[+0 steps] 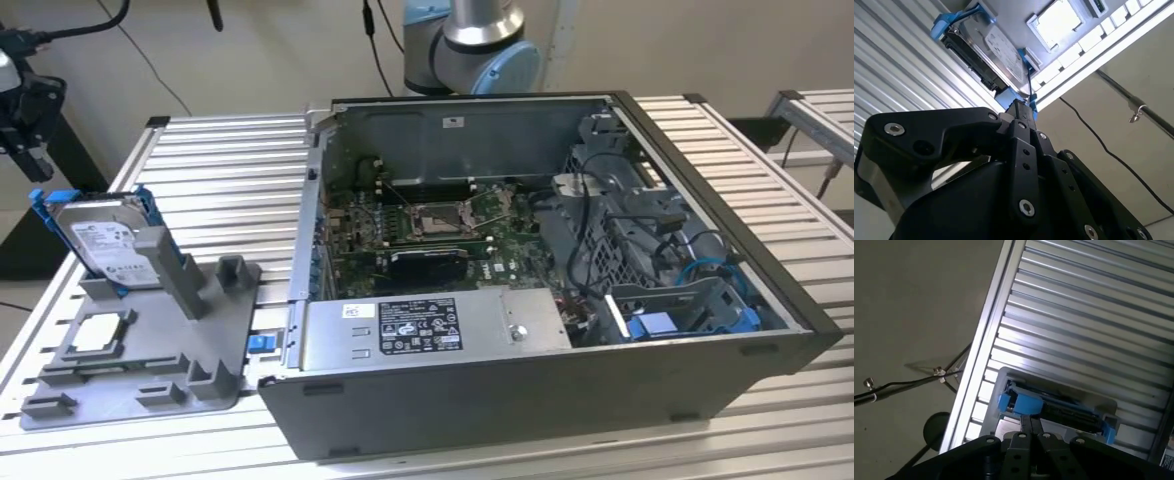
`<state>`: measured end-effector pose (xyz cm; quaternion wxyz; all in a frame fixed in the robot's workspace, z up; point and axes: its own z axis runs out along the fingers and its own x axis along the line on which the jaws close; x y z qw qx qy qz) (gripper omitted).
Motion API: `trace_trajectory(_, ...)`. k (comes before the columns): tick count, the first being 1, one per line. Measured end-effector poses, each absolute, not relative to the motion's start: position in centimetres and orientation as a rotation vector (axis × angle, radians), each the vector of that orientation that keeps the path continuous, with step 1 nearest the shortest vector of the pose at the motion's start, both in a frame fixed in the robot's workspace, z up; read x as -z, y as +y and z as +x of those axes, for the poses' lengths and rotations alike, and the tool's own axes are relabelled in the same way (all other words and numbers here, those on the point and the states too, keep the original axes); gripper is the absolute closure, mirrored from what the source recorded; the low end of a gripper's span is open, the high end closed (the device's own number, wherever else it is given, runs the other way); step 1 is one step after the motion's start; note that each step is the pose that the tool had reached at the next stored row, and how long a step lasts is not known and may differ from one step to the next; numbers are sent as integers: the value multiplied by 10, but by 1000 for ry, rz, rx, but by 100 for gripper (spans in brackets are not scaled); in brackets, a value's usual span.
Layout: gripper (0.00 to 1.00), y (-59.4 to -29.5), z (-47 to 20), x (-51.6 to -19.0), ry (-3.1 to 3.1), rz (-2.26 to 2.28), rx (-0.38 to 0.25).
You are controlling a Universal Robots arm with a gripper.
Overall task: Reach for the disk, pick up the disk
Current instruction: 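Pick up the disk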
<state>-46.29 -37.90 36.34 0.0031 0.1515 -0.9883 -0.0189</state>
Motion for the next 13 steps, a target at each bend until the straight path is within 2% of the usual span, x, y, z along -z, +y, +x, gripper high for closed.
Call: trace_trajectory(13, 100, -379, -463, -363, -3044, 734, 58)
